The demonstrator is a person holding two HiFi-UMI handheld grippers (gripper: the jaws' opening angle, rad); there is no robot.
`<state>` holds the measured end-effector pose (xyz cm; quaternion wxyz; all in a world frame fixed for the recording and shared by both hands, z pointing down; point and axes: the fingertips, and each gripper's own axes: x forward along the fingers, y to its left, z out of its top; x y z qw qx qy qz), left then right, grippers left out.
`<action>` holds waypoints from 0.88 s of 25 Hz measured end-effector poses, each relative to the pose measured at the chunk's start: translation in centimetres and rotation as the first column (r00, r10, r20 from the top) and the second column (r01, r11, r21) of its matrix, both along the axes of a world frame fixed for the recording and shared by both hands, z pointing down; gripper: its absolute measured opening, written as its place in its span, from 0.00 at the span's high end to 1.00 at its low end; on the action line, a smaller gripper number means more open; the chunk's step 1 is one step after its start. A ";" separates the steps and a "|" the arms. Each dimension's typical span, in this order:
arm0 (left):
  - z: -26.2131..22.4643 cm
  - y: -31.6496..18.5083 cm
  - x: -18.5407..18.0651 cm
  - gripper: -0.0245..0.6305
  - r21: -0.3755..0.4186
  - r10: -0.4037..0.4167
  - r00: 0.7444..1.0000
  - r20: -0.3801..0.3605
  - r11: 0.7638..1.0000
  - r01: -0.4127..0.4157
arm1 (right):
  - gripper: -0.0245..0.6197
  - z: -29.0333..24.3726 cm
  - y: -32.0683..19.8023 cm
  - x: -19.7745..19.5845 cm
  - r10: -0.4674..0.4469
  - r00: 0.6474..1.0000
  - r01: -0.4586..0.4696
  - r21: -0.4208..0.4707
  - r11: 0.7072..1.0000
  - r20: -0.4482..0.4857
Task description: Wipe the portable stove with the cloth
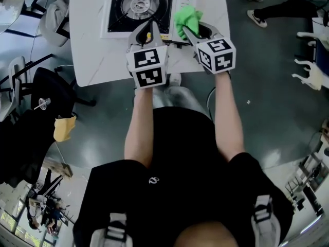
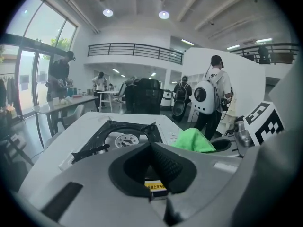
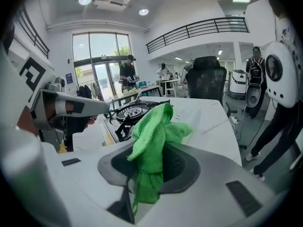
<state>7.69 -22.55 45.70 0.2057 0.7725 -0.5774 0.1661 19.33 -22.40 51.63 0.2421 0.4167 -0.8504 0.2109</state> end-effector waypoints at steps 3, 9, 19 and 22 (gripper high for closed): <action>-0.2 1.1 -0.2 0.97 0.005 -0.027 0.999 -0.017 1.000 0.027 | 0.80 -0.1 1.4 -0.3 -0.006 1.000 0.006 -0.001 1.000 -0.001; 0.1 3.2 -0.6 0.97 0.005 -0.065 0.997 -0.030 0.998 0.065 | 0.80 0.1 4.2 -1.1 -0.056 0.998 0.056 -0.004 0.998 -0.017; -0.8 4.8 -2.7 0.97 0.010 -0.099 0.995 -0.019 0.995 0.100 | 0.80 -0.7 6.2 -2.7 -0.095 0.995 0.094 -0.041 0.995 -0.040; -1.0 5.1 -4.2 0.97 0.004 -0.111 0.994 -0.013 0.994 0.112 | 0.80 -1.5 5.6 -3.5 -0.063 0.998 0.063 -0.017 0.998 -0.030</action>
